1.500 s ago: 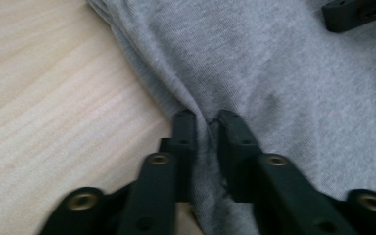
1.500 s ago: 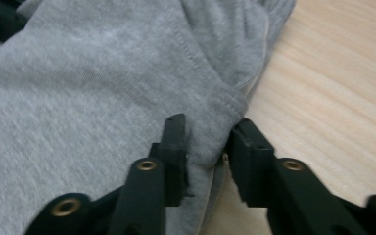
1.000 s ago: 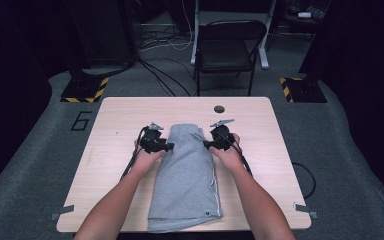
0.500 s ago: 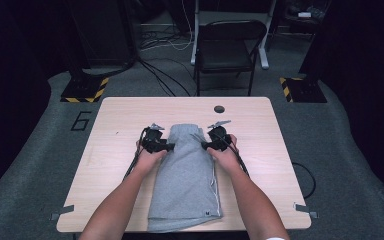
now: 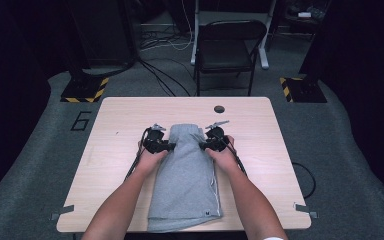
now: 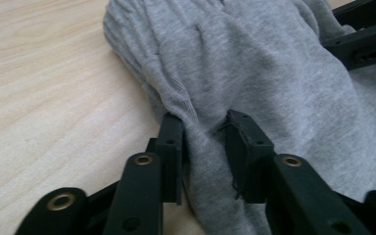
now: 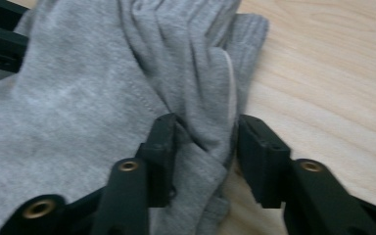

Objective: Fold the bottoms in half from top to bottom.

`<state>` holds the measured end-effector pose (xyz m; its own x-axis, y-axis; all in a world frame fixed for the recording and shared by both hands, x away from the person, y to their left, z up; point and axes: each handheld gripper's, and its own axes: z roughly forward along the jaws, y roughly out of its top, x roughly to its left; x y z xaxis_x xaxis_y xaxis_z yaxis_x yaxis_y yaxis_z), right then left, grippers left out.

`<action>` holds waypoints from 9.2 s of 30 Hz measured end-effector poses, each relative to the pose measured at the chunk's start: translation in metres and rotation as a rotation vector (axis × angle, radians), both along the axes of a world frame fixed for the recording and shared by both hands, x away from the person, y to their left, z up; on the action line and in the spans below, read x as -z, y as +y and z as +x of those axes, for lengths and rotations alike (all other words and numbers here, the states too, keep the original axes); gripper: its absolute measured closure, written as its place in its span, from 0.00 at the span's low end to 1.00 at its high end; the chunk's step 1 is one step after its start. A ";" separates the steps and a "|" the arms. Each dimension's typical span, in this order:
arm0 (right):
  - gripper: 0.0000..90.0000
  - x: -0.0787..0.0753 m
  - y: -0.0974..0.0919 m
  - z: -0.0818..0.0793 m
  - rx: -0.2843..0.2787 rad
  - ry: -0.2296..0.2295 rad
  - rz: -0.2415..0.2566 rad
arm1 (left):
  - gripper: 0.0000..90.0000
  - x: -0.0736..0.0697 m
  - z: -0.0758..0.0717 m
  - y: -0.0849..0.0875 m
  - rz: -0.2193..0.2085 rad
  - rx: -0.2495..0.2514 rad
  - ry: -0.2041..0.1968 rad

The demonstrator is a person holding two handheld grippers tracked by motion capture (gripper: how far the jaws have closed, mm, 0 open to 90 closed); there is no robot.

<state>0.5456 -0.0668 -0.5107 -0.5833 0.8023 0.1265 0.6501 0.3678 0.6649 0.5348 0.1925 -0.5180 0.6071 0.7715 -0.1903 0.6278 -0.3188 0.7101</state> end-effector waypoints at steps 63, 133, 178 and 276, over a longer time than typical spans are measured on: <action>0.88 -0.070 -0.013 -0.114 -0.281 -0.488 -0.124 | 0.97 -0.069 -0.095 0.022 -0.021 0.213 -0.248; 0.27 -0.062 0.012 -0.079 -0.197 -0.104 0.188 | 0.95 -0.004 -0.131 0.014 0.055 0.265 -0.078; 0.96 -0.050 0.023 -0.138 -0.501 -0.111 0.054 | 0.81 -0.013 -0.133 0.020 0.047 0.238 -0.027; 0.46 -0.049 -0.006 -0.216 -0.446 -0.224 0.013 | 0.52 -0.055 -0.199 0.001 -0.012 0.450 -0.107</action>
